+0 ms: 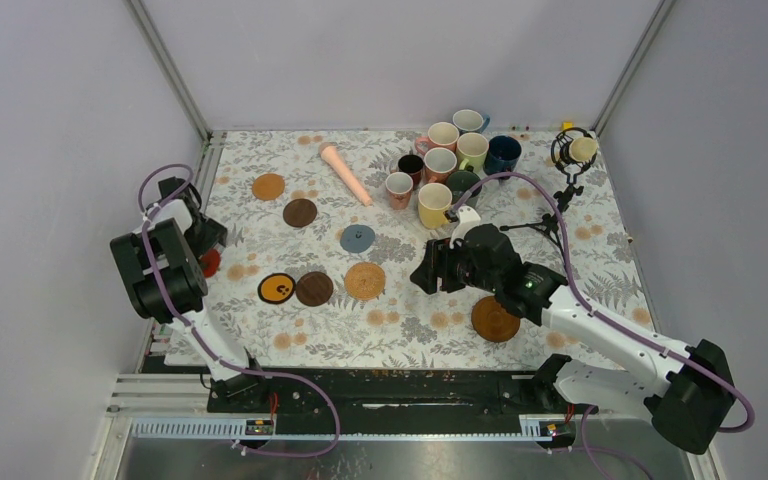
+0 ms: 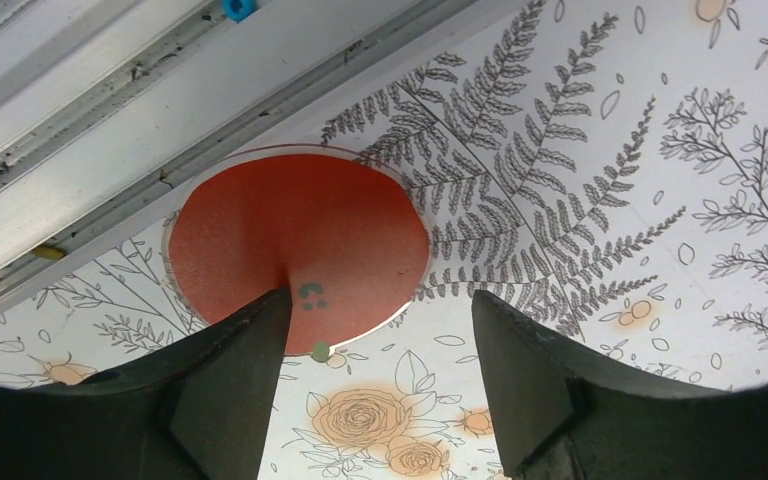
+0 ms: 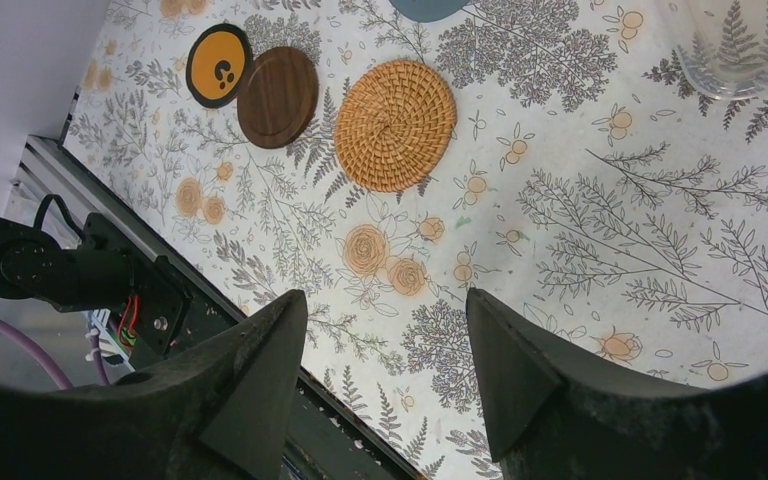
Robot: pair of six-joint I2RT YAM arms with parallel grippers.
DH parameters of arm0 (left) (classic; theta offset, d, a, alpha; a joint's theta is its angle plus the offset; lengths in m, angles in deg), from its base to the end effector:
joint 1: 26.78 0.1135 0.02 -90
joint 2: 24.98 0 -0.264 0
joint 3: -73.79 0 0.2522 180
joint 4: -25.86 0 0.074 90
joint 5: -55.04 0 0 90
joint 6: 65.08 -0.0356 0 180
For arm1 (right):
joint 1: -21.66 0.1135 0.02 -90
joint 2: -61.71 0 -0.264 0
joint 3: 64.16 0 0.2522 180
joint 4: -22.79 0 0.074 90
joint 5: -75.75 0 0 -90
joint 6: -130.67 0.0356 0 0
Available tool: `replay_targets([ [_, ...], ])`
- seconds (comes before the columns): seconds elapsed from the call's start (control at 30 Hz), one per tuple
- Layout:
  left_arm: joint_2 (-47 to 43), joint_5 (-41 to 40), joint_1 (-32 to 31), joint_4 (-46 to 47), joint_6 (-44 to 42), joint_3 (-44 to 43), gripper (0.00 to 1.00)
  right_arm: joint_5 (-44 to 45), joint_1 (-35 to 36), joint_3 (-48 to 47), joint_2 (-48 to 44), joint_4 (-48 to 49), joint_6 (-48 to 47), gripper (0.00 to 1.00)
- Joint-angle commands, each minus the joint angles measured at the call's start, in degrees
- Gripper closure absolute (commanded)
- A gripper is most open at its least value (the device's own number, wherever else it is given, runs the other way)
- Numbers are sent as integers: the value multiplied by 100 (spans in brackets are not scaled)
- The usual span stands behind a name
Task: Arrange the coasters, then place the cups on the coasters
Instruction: Move the coaster to the center of the board.
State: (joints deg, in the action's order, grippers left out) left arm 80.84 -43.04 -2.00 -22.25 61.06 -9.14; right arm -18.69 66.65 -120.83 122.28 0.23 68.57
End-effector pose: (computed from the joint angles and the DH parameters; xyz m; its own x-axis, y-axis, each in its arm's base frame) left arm 0.3246 0.1554 0.1661 -0.4240 -0.8389 -0.3413 -0.8750 0.4767 -0.0847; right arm 0.1677 0.1716 0.2775 -0.6313 0.0286 -0.7750 -0.5188 0.7273 0.4494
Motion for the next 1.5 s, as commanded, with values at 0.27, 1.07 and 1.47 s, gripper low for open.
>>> replay_targets([
  [0.27, -1, 766, -810, 149, -192, -57, 31, -109, 36, -242, -186, 28, 84, 33],
  [1.07, -562, -977, 291, -347, 96, -247, 8, 26, 36, -136, -592, -294, -69, 33],
  [1.47, -137, -536, 369, -283, -31, -469, 2, 156, 36, -173, -846, -510, -125, 32],
])
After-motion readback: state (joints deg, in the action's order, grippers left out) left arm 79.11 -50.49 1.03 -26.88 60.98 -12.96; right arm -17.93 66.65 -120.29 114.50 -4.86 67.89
